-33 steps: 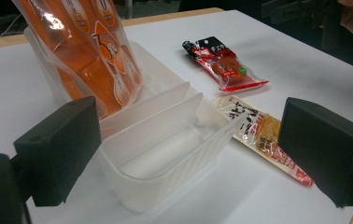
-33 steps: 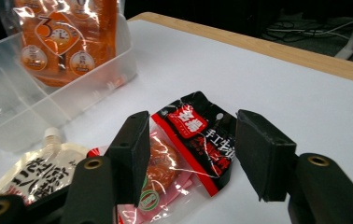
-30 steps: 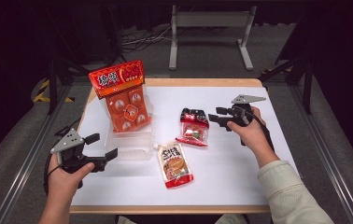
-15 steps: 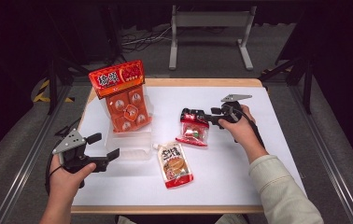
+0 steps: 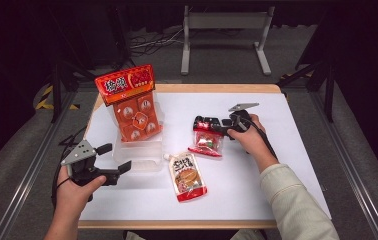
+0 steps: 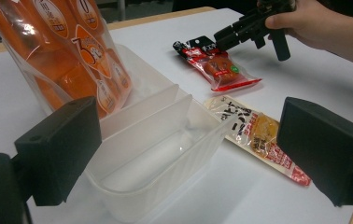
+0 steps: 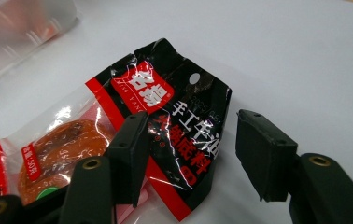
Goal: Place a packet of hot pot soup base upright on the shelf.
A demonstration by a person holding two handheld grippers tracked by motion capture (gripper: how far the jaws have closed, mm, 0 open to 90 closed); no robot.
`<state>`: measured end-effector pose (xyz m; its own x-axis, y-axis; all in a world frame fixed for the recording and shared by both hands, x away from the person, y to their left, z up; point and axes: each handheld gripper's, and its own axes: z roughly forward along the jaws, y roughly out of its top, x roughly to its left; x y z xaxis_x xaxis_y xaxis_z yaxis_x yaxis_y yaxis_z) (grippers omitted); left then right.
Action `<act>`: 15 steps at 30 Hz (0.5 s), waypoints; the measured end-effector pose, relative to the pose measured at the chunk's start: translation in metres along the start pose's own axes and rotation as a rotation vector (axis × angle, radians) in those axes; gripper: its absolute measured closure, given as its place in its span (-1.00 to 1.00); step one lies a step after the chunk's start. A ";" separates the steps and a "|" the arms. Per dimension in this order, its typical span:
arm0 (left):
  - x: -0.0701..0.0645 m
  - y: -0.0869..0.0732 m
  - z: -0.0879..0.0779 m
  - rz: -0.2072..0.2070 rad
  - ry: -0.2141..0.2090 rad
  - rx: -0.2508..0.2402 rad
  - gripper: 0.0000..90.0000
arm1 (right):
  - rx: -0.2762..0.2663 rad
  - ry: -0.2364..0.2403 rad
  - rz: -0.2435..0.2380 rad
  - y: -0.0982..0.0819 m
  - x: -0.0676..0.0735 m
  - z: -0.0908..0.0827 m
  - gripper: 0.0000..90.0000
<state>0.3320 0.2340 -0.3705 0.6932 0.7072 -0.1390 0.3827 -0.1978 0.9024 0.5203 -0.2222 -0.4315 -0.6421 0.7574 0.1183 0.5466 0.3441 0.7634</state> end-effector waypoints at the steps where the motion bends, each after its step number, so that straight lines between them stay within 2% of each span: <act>1: 0.000 0.000 0.000 0.000 0.000 0.000 -0.84 | 0.003 -0.001 0.000 0.000 -0.001 0.002 -0.01; 6: -0.001 0.000 0.001 0.009 0.000 0.003 -0.83 | 0.018 -0.003 0.007 -0.001 -0.002 0.006 -0.03; 9: -0.002 -0.001 0.002 0.020 0.002 0.004 -0.83 | 0.021 0.009 0.030 -0.001 -0.003 0.008 -0.02; 15: -0.002 -0.001 0.002 0.018 0.004 0.009 -0.83 | 0.040 0.027 0.057 -0.001 -0.002 0.011 0.21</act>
<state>0.3319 0.2316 -0.3724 0.6975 0.7063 -0.1210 0.3758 -0.2167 0.9010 0.5267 -0.2184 -0.4393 -0.6230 0.7616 0.1783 0.6037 0.3232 0.7287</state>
